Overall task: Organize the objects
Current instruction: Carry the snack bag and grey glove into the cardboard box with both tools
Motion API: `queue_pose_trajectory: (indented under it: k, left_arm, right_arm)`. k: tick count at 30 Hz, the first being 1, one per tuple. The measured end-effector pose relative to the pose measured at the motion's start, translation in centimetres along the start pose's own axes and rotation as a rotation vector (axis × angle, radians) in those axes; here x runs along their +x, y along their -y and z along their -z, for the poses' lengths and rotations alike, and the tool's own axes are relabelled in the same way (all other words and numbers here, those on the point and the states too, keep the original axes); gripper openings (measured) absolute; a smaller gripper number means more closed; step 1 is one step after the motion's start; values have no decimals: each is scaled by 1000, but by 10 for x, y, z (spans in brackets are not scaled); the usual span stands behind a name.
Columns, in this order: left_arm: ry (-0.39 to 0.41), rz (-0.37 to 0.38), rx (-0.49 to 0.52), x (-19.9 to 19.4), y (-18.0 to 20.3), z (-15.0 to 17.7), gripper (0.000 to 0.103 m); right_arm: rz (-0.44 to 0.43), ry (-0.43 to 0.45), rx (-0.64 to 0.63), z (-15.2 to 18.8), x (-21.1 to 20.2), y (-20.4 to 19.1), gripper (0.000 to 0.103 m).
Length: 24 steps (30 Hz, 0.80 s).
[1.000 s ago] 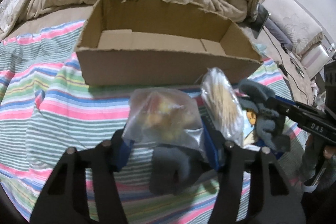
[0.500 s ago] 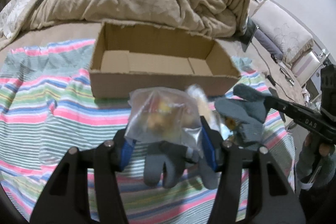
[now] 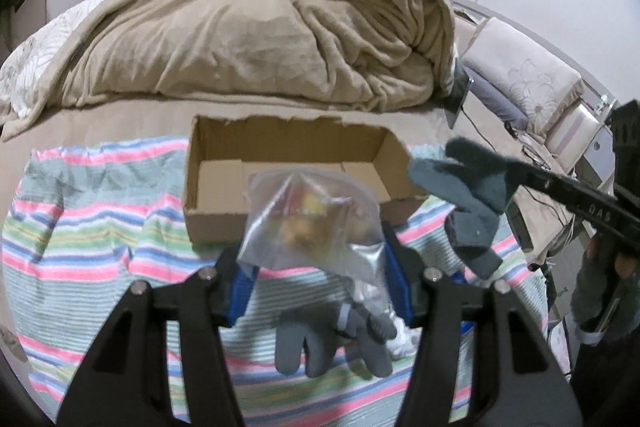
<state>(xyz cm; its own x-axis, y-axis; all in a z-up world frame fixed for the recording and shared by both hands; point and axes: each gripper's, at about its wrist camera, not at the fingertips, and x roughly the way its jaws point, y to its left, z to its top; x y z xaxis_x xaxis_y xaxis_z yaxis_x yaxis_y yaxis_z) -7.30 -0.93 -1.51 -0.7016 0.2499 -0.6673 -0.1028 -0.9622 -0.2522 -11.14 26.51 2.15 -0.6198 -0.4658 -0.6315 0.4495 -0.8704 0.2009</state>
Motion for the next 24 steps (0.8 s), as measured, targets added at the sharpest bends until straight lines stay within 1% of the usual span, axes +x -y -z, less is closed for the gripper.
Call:
queue_pose_trajectory:
  k: [6,12,18,24]
  left_arm:
    - [25,5,21,3,6,-14,57]
    - [39,6,28,13,7,-27,57]
    - [43,8,24,30,6,-37,57]
    - [21,15,25,58,7,-44,57]
  right_arm:
    - [-5,61,-41,-27,-3,-4,7]
    - [-15,91,-77,-54,8,-7,7]
    - [-24,94,-110,-70,28,-11,7]
    - [-50,45,-101,-68,63,-7,7]
